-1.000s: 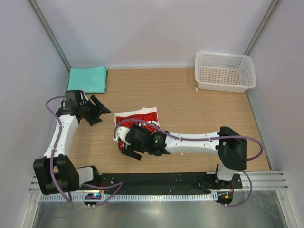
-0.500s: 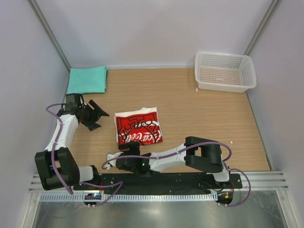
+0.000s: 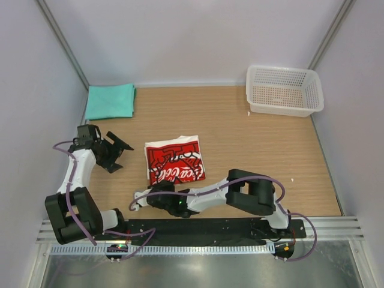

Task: Fold and stack the t-shirts
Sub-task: Neatly place the folded tshirt to the corner

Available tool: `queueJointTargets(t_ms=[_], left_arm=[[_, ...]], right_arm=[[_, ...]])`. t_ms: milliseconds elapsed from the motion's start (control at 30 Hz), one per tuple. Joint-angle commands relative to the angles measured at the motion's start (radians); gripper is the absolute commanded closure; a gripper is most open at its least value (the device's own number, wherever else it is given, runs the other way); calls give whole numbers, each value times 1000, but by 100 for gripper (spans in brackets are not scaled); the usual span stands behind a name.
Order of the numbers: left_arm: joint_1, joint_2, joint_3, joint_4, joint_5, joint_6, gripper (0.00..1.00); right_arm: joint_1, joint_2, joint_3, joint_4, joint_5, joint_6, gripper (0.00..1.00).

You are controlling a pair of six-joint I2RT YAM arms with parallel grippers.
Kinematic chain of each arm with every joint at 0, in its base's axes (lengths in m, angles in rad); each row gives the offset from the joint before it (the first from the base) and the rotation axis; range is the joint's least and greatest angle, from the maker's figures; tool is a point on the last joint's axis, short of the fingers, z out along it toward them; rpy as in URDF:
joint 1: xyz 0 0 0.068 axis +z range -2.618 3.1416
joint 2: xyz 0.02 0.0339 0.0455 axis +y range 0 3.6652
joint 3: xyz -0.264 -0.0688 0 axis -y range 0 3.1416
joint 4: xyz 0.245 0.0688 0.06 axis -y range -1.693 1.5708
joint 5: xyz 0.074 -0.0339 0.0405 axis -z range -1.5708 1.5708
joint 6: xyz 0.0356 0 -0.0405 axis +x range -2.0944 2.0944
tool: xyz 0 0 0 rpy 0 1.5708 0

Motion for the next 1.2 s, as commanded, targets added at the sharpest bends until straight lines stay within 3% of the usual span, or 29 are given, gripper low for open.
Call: queueJointTargets(t_ms=[0, 67, 100, 300, 433, 600, 800, 1167], left_arm=[[17, -24, -22, 11, -5, -2, 10], [18, -27, -46, 38, 1, -8, 4], [18, -24, -57, 70, 22, -14, 2], [17, 83, -128, 261, 246, -39, 1], [15, 146, -180, 425, 369, -97, 0], [-19, 227, -180, 528, 401, -126, 0], [-97, 289, -237, 781, 423, -293, 0], [-141, 407, -223, 822, 415, -364, 0]], right_arm=[[-34, -15, 35, 21, -62, -3, 70], [-48, -38, 40, 1, -88, 16, 73], [-65, -45, 44, -15, -125, 39, 81], [-123, -120, 52, -80, -188, 79, 98], [-152, -177, 54, -117, -234, 89, 99], [-186, -232, 50, -137, -265, 117, 99], [-203, -248, 61, -144, -277, 132, 99], [-237, -285, 80, -132, -288, 157, 98]])
